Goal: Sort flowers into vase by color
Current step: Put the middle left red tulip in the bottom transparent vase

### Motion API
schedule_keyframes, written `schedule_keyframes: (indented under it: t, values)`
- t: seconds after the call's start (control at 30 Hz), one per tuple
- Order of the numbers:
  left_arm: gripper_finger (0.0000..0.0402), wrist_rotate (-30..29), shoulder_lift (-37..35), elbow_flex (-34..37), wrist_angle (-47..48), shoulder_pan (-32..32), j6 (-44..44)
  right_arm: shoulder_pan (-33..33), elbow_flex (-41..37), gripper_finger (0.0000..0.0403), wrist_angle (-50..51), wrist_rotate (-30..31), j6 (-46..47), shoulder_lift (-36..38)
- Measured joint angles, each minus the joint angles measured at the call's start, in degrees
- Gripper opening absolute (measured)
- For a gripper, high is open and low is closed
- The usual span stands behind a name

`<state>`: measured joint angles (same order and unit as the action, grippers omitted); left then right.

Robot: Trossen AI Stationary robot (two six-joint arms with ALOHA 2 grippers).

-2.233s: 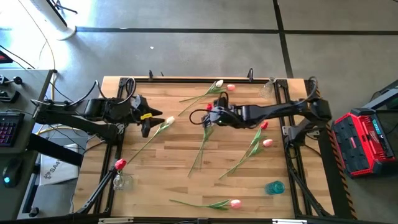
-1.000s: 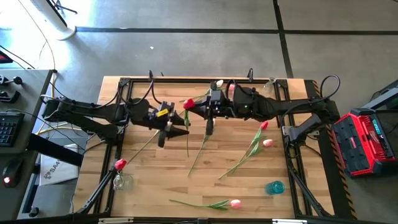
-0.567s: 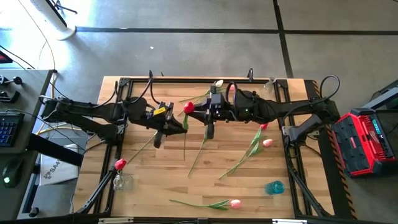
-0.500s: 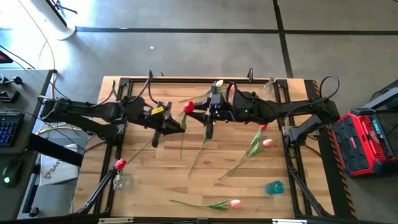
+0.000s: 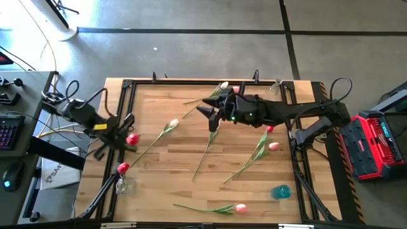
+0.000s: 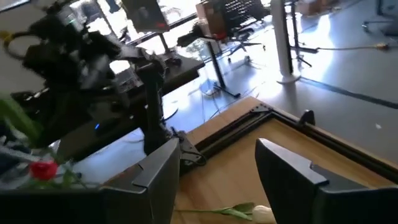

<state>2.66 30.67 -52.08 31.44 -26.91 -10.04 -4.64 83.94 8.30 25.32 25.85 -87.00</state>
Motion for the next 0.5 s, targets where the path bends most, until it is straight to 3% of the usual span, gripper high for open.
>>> schedule_keyframes:
  t: [0.1,0.2,0.5]
  values:
    - [0.0003,-0.07,-2.73,-0.01,0.48,-3.19,-0.32,0.07,0.0,0.0198,1.8,0.91,2.63,-0.02]
    - [0.0003,3.62,-3.79,-0.03,0.91,-5.14,-1.04,-0.03,0.0,0.0199,2.88,1.26,5.18,0.0]
    - [0.0003,8.81,-4.45,-0.01,8.2,-7.57,-5.77,-1.19,0.0,0.0199,5.0,2.06,10.78,-0.02]
